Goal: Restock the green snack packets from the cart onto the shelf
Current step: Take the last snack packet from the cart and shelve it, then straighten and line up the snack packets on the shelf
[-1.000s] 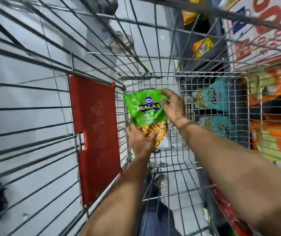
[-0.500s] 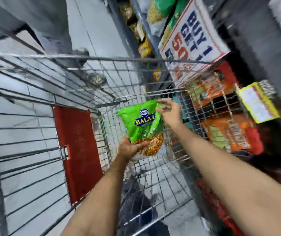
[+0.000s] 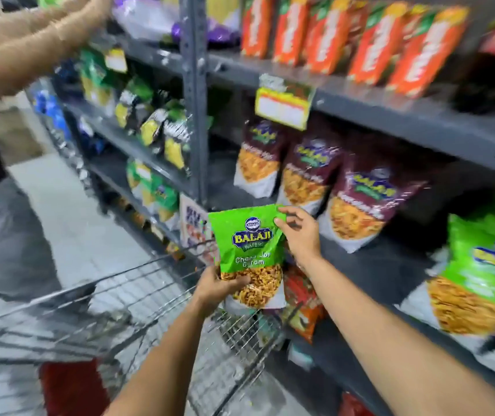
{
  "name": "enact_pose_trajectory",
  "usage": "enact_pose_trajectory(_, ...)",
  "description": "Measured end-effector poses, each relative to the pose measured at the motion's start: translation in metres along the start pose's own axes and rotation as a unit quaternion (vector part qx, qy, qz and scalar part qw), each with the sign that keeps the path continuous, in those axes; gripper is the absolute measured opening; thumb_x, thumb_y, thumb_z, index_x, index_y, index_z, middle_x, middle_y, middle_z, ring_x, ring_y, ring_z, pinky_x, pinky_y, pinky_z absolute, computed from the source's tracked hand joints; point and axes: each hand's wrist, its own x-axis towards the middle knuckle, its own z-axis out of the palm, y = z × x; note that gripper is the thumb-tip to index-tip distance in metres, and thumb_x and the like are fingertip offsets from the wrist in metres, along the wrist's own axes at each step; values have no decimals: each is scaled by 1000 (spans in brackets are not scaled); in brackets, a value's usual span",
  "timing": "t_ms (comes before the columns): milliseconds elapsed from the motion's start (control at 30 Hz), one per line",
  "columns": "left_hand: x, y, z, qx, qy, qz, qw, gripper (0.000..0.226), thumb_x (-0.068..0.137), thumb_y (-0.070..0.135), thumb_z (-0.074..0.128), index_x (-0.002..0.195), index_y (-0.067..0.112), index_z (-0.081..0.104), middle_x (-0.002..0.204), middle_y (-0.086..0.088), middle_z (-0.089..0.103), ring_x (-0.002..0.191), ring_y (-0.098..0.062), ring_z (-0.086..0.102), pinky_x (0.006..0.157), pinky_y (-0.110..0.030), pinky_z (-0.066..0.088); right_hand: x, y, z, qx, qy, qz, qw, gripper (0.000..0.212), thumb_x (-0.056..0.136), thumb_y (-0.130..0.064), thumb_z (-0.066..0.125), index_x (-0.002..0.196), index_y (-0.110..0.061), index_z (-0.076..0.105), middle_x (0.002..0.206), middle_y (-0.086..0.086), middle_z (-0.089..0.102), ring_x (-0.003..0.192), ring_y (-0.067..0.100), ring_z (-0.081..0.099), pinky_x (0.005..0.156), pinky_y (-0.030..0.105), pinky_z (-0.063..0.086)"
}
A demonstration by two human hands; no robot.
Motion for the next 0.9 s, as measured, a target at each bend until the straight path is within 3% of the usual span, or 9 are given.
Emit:
enact_pose_trajectory(100, 4, 43, 50, 31, -53, 51, 997, 45, 62, 0, 82, 104, 4, 65, 90, -9, 73, 78, -18, 68, 68, -27, 58, 3, -29, -70, 11, 71, -38, 997, 22, 78, -9, 70, 88, -29, 65, 73, -12, 60, 70, 3, 54, 67, 11, 44)
enact_pose_trajectory(200, 6, 71, 107, 57, -100, 109, 987, 49, 55, 14, 87, 100, 9, 69, 86, -2, 75, 73, -9, 67, 70, -26, 55, 0, -46, -138, 14, 130, -65, 989, 26, 77, -5, 70, 86, -29, 65, 80, -7, 65, 73, 7, 54, 68, 9, 44)
enact_pose_trajectory(333, -3, 89, 196, 75, -186, 149, 968, 33, 64, 4, 83, 92, 14, 69, 69, 13, 74, 66, 2, 65, 63, -14, 53, -24, -55, -230, 8, 216, -75, 973, 23, 77, -2, 70, 92, -18, 67, 76, -6, 64, 62, -6, 55, 64, 6, 44)
enact_pose_trajectory(467, -26, 91, 292, 90, -257, 154, 950, 34, 63, -1, 82, 89, 16, 68, 75, 7, 74, 69, -6, 66, 66, -24, 53, -61, -50, -325, -10, 319, -55, 946, 24, 77, -4, 70, 100, -11, 67, 78, 0, 62, 68, -2, 55, 61, 4, 43)
enact_pose_trajectory(533, -46, 91, 339, 113, -286, 160, 938, 38, 60, 5, 85, 91, 17, 67, 81, 2, 73, 75, -12, 66, 71, -27, 52, -87, -48, -372, -23, 367, -53, 928, 24, 78, -2, 69, 100, -9, 66, 75, -5, 61, 63, -9, 56, 59, 4, 42)
enact_pose_trajectory(600, -66, 86, 383, 151, -311, 157, 925, 51, 56, 27, 90, 99, 16, 65, 94, -3, 71, 88, -17, 66, 80, -29, 53, -116, -45, -414, -28, 409, -54, 911, 24, 79, 2, 66, 101, -8, 63, 77, -9, 61, 61, -14, 57, 60, 3, 43)
enact_pose_trajectory(700, -96, 75, 438, 214, -325, 170, 905, 108, 40, 67, 81, 127, 10, 51, 126, -3, 62, 113, -18, 59, 100, -39, 49, -153, -35, -465, -32, 464, -50, 884, 21, 80, 6, 63, 95, -9, 61, 78, -20, 67, 64, -15, 58, 63, 4, 46)
enact_pose_trajectory(800, -132, 69, 481, 222, -344, 170, 896, 75, 62, 39, 84, 123, 6, 54, 121, 3, 57, 114, -13, 53, 102, -37, 46, -176, -27, -506, -45, 507, -42, 860, 21, 81, 7, 62, 96, -7, 61, 67, -20, 68, 60, -14, 58, 61, 3, 46)
enact_pose_trajectory(900, -144, 59, 516, 227, -335, 165, 900, 66, 64, 33, 84, 120, 11, 58, 122, -5, 65, 113, -19, 60, 96, -32, 49, -184, -18, -534, -85, 507, -24, 858, 20, 81, 6, 62, 92, -10, 63, 70, -12, 63, 58, -9, 56, 60, 7, 44)
